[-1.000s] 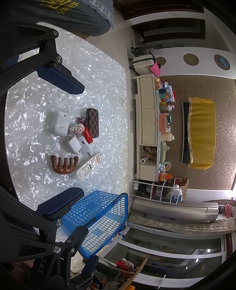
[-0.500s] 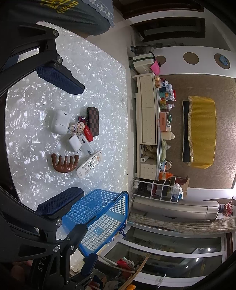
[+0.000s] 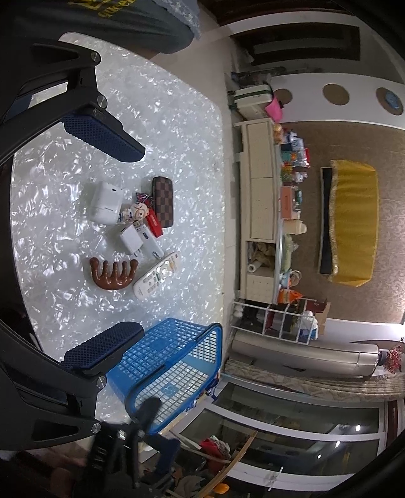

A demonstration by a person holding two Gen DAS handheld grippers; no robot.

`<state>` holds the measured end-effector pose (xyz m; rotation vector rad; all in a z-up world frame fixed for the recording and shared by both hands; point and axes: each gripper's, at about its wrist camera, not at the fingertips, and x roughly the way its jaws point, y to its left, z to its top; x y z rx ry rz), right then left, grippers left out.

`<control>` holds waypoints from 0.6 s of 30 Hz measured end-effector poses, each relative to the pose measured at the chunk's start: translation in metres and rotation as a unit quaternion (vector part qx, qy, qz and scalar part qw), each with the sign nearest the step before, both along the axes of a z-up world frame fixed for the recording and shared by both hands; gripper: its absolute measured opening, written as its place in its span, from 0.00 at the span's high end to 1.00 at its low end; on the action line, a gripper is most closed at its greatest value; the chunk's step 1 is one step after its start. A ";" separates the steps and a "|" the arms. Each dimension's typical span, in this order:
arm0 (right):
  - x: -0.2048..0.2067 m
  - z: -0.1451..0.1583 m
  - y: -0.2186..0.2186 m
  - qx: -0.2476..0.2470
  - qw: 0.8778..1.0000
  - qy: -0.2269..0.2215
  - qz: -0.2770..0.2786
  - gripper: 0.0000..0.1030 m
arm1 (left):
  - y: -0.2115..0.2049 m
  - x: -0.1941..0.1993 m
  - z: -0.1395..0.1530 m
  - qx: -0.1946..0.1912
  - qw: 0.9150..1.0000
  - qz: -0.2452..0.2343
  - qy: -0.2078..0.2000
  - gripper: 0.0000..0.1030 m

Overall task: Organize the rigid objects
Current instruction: 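Grasp the blue basket rim with the right gripper while the left gripper approaches the white earbud case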

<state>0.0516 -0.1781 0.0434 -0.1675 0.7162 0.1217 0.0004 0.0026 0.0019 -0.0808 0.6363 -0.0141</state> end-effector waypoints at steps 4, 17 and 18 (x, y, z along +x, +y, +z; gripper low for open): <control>0.016 0.000 -0.023 -0.035 0.999 0.014 -0.022 0.03 | -0.003 0.014 -0.012 0.004 1.000 -0.016 0.026 0.00; 0.088 -0.028 -0.087 -0.118 0.983 0.131 -0.044 0.03 | 0.003 0.061 -0.062 0.002 0.993 -0.032 0.112 0.00; 0.093 -0.032 -0.089 -0.123 0.981 0.144 -0.048 0.03 | 0.004 0.064 -0.066 -0.001 0.993 -0.029 0.118 0.00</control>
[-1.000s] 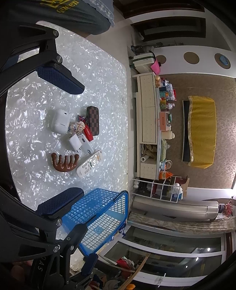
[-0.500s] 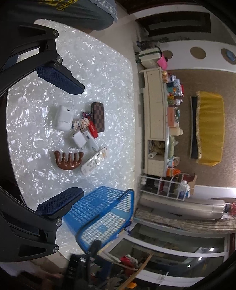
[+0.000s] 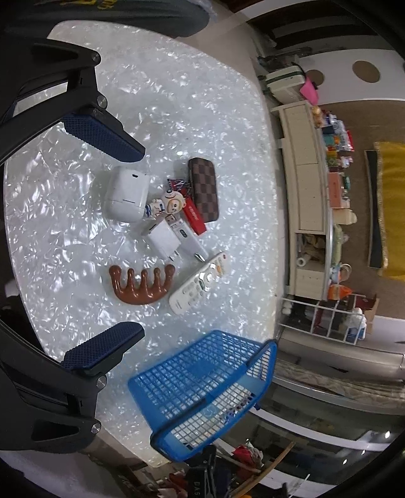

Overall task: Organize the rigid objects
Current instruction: 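Grasp the blue basket rim with the right gripper while the left gripper approaches the white earbud case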

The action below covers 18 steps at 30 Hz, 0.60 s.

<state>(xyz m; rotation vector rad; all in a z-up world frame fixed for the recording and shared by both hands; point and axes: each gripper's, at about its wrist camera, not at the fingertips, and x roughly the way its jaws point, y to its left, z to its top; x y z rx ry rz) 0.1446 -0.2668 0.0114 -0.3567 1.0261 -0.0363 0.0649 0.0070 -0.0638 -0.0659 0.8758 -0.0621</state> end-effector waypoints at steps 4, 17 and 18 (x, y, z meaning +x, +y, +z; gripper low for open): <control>0.020 -0.022 -0.015 -0.001 0.998 0.064 -0.029 0.15 | 0.010 0.010 -0.012 -0.001 1.000 0.011 0.017 0.00; 0.044 -0.081 -0.044 -0.006 0.982 0.181 -0.059 0.42 | 0.055 0.032 -0.039 0.020 0.996 0.029 0.087 0.00; 0.044 -0.084 -0.045 -0.007 0.981 0.186 -0.060 0.45 | 0.059 0.034 -0.040 0.017 0.995 0.028 0.093 0.00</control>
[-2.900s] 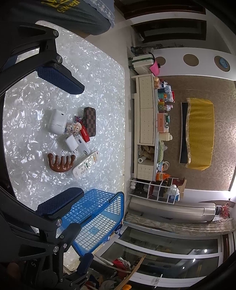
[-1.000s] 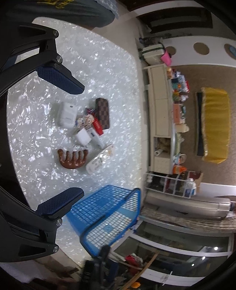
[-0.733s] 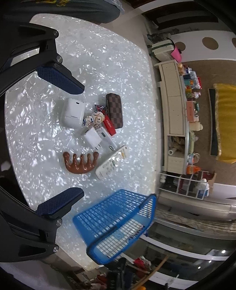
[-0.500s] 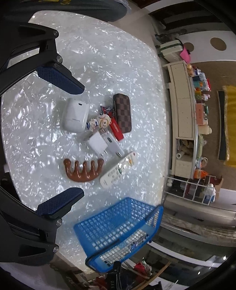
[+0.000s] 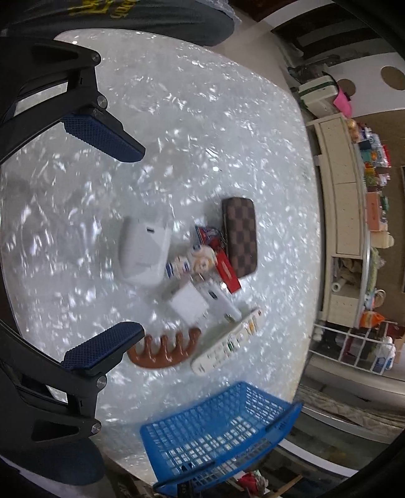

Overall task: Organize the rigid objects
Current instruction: 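Grasp the blue basket rim with the right gripper while the left gripper approaches the white earbud case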

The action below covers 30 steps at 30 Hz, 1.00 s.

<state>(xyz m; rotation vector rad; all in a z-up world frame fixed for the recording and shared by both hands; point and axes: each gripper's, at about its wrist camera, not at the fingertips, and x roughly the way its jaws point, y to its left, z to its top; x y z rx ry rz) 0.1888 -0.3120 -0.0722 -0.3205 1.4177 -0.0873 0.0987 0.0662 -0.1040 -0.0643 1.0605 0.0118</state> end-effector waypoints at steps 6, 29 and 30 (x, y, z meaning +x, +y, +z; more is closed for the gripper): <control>0.003 -0.006 -0.011 0.016 1.000 0.016 -0.008 0.60 | 0.010 0.012 -0.015 -0.005 0.999 -0.028 0.035 0.00; 0.012 -0.022 -0.030 0.074 0.996 0.037 -0.022 0.83 | -0.002 0.065 -0.079 0.013 0.982 -0.111 0.153 0.00; 0.012 -0.022 -0.030 0.076 0.996 0.039 -0.027 0.84 | -0.002 0.066 -0.080 0.012 0.982 -0.111 0.155 0.00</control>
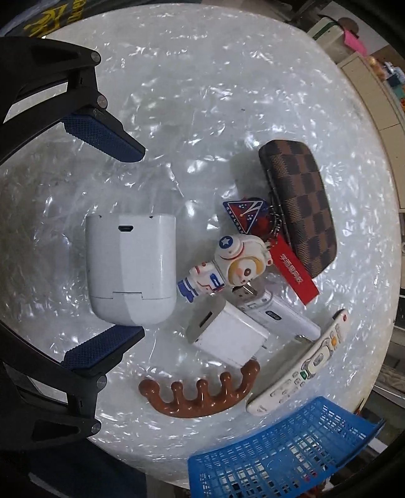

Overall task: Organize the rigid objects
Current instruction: 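Grasp the blue basket rim with the right gripper while the left gripper approaches the white earbud case, then close the left gripper on the white earbud case and lift it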

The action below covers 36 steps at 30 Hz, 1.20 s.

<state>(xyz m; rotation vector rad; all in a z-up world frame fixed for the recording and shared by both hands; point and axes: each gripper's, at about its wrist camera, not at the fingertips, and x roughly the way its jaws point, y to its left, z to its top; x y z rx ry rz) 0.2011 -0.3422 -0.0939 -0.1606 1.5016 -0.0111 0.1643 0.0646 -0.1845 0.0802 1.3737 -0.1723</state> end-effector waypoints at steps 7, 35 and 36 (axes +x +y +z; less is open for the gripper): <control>-0.002 -0.001 0.014 0.003 0.999 -0.004 0.032 0.86 | -0.001 0.004 -0.003 0.000 1.000 -0.002 0.000 0.00; 0.003 -0.002 0.018 0.035 0.998 -0.016 0.042 0.93 | -0.001 -0.006 0.028 -0.003 0.999 0.009 -0.041 0.31; 0.002 -0.002 0.019 0.036 0.998 -0.016 0.042 0.93 | -0.002 -0.008 0.034 -0.004 0.999 0.007 -0.045 0.31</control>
